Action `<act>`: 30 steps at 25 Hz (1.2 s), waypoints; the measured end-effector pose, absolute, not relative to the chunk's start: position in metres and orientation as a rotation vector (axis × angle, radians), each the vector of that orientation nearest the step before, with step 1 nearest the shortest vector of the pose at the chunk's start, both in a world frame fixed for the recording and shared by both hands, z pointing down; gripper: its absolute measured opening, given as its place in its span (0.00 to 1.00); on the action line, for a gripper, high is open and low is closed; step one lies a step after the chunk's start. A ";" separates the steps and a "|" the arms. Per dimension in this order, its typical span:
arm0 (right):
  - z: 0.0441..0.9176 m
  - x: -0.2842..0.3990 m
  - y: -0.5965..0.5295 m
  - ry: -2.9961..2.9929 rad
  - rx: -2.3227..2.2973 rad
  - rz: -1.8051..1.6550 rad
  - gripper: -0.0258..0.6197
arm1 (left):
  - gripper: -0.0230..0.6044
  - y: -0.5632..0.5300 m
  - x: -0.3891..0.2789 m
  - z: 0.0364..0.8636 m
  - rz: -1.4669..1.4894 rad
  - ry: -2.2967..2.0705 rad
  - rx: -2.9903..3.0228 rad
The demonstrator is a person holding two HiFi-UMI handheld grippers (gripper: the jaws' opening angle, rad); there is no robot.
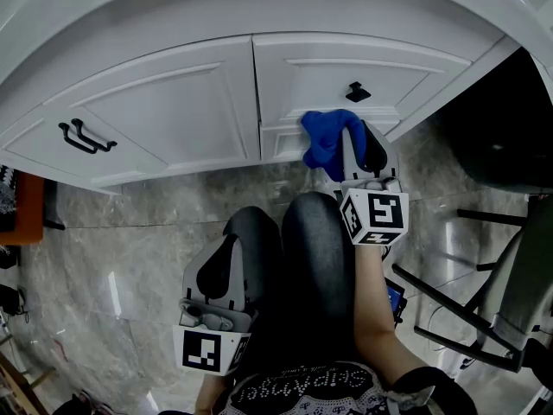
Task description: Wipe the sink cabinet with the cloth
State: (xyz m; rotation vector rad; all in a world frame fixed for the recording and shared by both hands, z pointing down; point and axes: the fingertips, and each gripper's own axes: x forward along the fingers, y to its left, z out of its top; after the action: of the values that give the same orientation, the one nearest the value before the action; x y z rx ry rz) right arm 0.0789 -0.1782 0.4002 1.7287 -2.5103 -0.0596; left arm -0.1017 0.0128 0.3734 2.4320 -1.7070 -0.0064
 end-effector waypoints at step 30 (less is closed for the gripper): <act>0.408 0.206 -0.198 -2.247 2.135 0.026 0.21 | 0.04 0.003 -0.089 0.376 -0.005 -1.667 2.456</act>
State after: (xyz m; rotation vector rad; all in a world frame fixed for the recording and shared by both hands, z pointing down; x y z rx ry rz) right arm 0.2055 -0.1980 0.4081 2.1349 -2.2466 0.0262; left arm -0.0892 0.0026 0.3762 2.4562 -1.6672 -0.0051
